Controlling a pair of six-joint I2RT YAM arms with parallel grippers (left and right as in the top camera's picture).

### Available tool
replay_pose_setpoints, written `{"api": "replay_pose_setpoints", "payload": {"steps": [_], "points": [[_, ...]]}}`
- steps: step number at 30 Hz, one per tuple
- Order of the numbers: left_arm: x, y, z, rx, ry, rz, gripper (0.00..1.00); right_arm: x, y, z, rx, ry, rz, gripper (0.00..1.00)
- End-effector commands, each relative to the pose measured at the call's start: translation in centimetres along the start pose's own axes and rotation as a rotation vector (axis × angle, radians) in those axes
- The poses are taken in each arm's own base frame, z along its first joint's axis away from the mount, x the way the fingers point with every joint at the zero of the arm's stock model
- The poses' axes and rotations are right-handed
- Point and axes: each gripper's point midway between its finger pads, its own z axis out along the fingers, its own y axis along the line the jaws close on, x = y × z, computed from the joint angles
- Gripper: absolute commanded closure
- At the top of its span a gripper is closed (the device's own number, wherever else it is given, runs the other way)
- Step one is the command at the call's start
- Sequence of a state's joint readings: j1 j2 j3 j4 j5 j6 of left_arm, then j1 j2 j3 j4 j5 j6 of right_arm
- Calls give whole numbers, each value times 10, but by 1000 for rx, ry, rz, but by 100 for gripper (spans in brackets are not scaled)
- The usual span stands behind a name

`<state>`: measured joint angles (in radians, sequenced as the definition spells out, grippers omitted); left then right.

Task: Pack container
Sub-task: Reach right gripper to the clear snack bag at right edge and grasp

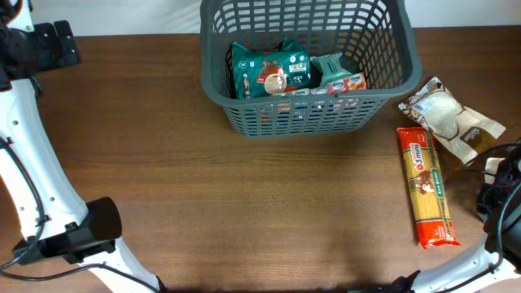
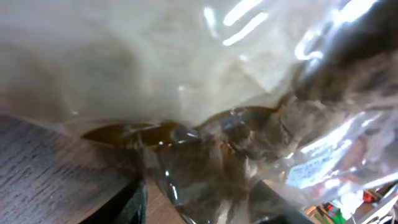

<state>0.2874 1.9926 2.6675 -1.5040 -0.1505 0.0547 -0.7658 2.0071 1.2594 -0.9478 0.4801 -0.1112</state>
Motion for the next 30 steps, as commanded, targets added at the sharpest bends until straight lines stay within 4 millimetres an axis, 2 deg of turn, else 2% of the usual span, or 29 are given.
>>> {"api": "replay_pose_setpoints", "payload": {"steps": [1, 3, 5, 6, 8, 10, 16, 19, 23, 30], "points": [[2, 2, 4, -6, 10, -19, 1, 3, 30, 17, -120, 34, -5, 50], [2, 2, 4, -6, 10, -19, 1, 2, 36, 16, -159, 29, -4, 48], [2, 2, 4, -6, 10, -19, 1, 0, 41, 15, -185, 24, -2, 41], [2, 2, 4, -6, 10, -19, 1, 0, 40, 14, -186, 22, -1, 41], [2, 2, 4, -6, 10, -19, 1, -3, 39, 12, -185, 17, 1, 33], [2, 2, 4, -6, 10, -19, 1, -9, 36, 7, -189, 2, 7, 32], [2, 2, 4, -6, 10, -19, 1, -27, 25, -12, -185, -42, 24, 33], [2, 2, 4, -6, 10, -19, 1, -30, 23, -15, -185, -51, 28, 37], [2, 2, 4, -6, 10, -19, 1, -33, 23, -16, -186, -62, 32, 37], [2, 2, 4, -6, 10, -19, 1, -44, 35, -27, -281, -100, 39, 32]]}}
